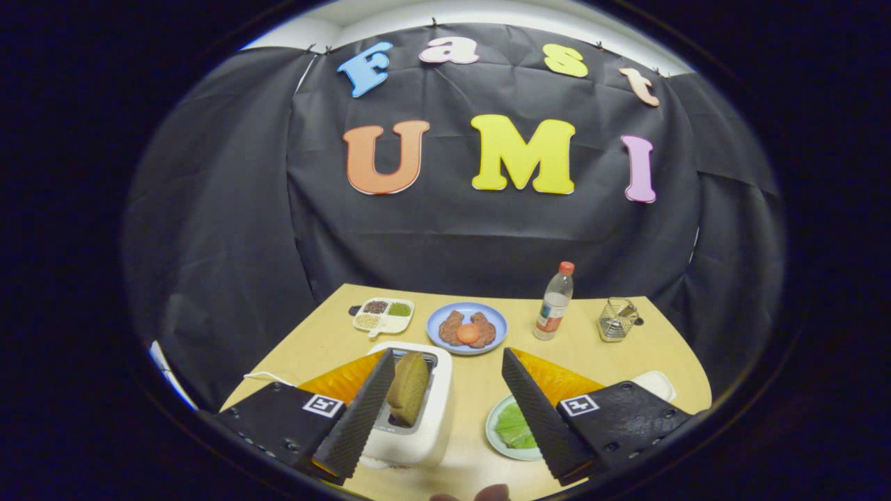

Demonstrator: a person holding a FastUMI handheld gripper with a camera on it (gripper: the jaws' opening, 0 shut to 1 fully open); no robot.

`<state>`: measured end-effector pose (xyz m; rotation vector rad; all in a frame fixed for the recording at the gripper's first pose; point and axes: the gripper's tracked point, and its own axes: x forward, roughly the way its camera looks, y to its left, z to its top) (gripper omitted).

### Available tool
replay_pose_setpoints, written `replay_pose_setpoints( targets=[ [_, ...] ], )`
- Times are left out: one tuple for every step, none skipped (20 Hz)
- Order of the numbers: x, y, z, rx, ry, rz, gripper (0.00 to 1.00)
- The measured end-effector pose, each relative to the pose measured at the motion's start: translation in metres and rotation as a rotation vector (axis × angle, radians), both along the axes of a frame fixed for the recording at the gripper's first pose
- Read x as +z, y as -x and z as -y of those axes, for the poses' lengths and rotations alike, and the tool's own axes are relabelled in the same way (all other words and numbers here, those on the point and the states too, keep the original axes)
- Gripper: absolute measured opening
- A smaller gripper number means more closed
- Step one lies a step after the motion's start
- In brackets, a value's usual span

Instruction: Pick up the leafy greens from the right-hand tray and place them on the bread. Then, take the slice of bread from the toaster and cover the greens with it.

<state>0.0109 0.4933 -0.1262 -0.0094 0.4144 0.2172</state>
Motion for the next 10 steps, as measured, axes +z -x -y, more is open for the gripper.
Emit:
replay_pose_setpoints(
  targets=[
    [-0.009,-0.004,-0.009,-0.003,0.014,-0.01,0.97],
    [-0.018,-0.006,-0.016,-0.009,0.022,-0.024,0.97],
    [-0.026,-0.01,-0.021,-0.016,0.03,-0.038,0.97],
    [-0.033,-0.014,-0.025,-0.027,0.035,-0.054,0.97],
    [-0.042,-0.018,-0.028,-0.04,0.029,-0.075,0.96],
    [-0.05,-0.021,-0.031,-0.049,0.025,-0.095,0.96],
    [-0.058,-0.025,-0.032,-0.06,0.023,-0.114,0.92],
    [-0.064,-0.028,-0.034,-0.068,0.025,-0.134,0.86],
    [-0.068,-0.03,-0.035,-0.076,0.02,-0.148,0.79],
    [-0.073,-0.029,-0.038,-0.081,0.014,-0.167,0.73]
  ],
)
